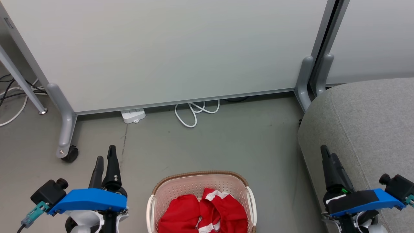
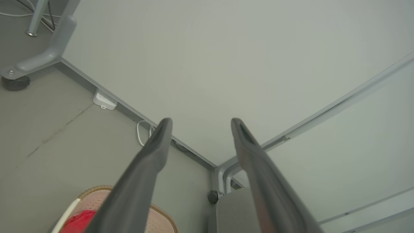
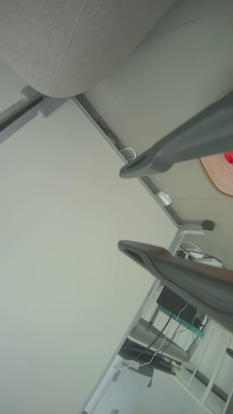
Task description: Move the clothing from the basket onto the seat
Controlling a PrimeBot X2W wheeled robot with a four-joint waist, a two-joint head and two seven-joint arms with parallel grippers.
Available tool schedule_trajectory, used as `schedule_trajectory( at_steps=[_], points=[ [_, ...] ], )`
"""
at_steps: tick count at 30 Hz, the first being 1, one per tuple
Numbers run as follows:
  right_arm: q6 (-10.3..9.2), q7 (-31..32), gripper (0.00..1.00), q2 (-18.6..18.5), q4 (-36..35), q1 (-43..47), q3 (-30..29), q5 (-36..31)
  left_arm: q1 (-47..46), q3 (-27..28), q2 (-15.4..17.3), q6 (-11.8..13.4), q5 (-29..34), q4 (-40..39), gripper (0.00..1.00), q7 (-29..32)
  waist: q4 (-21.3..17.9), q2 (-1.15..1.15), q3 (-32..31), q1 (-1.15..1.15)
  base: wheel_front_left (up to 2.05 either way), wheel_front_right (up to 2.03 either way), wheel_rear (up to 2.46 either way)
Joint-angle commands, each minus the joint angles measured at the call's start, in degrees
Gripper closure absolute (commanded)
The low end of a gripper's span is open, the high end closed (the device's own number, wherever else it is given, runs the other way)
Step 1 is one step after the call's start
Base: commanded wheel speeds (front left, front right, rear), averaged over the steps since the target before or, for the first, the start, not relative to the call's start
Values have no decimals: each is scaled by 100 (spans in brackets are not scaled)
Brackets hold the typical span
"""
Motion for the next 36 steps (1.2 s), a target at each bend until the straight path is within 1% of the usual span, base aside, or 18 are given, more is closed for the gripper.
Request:
schedule_trajectory(
  at_steps=[1, 18, 36],
  points=[
    [8, -71, 0, -38, -48, -143, 35, -272, -175, -29, 50, 23, 243, -45, 0, -66, -1, 0, -1, 0, 0, 0, 0],
    [10, -376, 0, -44, 107, -177, 139, -1593, -244, -296, 55, 40, 1618, 162, 0, -368, 25, 0, -11, 0, 0, 0, 0],
    [12, -637, 0, -50, 233, -196, 210, -2666, -294, -470, 59, 70, 2715, 353, 0, -628, 49, 0, -26, 0, 0, 0, 0]
  ],
)
